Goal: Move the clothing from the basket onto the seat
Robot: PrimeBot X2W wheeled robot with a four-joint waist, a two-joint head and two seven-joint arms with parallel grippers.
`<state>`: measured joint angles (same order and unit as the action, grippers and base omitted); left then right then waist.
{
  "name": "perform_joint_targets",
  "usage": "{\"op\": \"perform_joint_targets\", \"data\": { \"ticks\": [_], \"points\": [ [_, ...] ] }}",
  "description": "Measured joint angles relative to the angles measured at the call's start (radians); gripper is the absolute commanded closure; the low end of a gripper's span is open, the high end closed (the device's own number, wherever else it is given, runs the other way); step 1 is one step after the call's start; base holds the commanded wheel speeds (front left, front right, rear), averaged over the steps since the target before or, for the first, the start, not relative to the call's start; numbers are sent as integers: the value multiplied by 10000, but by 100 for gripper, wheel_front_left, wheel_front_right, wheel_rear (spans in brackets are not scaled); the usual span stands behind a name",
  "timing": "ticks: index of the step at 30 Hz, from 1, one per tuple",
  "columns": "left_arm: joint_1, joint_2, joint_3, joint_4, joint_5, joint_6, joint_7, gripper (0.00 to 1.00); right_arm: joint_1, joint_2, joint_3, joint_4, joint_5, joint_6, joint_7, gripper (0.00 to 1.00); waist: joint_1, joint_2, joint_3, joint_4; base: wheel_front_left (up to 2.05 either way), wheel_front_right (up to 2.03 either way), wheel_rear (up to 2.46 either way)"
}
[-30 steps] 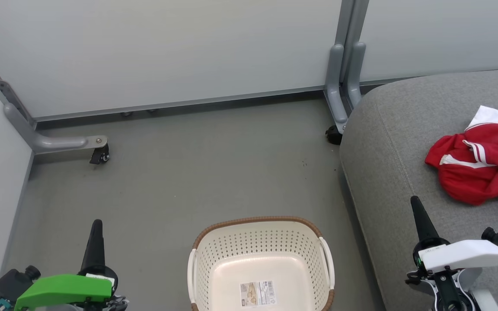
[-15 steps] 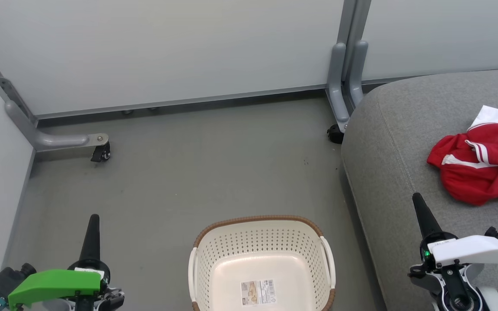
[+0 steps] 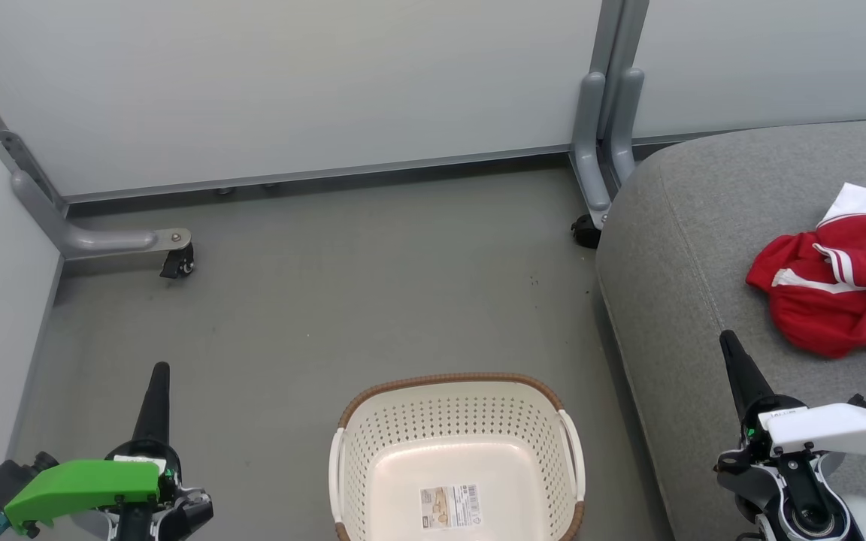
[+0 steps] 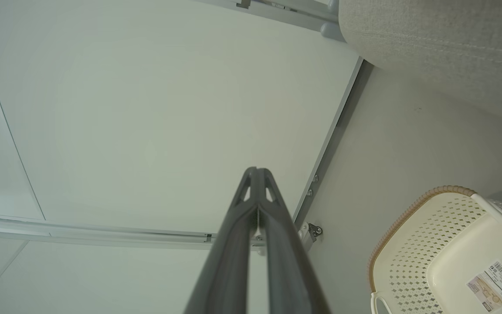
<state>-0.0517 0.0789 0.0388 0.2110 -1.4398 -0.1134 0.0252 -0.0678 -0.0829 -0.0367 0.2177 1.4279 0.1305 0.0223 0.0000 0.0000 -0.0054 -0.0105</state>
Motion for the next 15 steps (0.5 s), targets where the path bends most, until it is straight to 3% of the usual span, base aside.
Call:
{"op": "perform_joint_targets", "data": {
  "ticks": [15],
  "points": [
    [-229,-6,207,188,-1122,-92,297,100,-195,15,-190,125,1175,0,307,100,0,0,45,54,0,0,0]
  ]
}}
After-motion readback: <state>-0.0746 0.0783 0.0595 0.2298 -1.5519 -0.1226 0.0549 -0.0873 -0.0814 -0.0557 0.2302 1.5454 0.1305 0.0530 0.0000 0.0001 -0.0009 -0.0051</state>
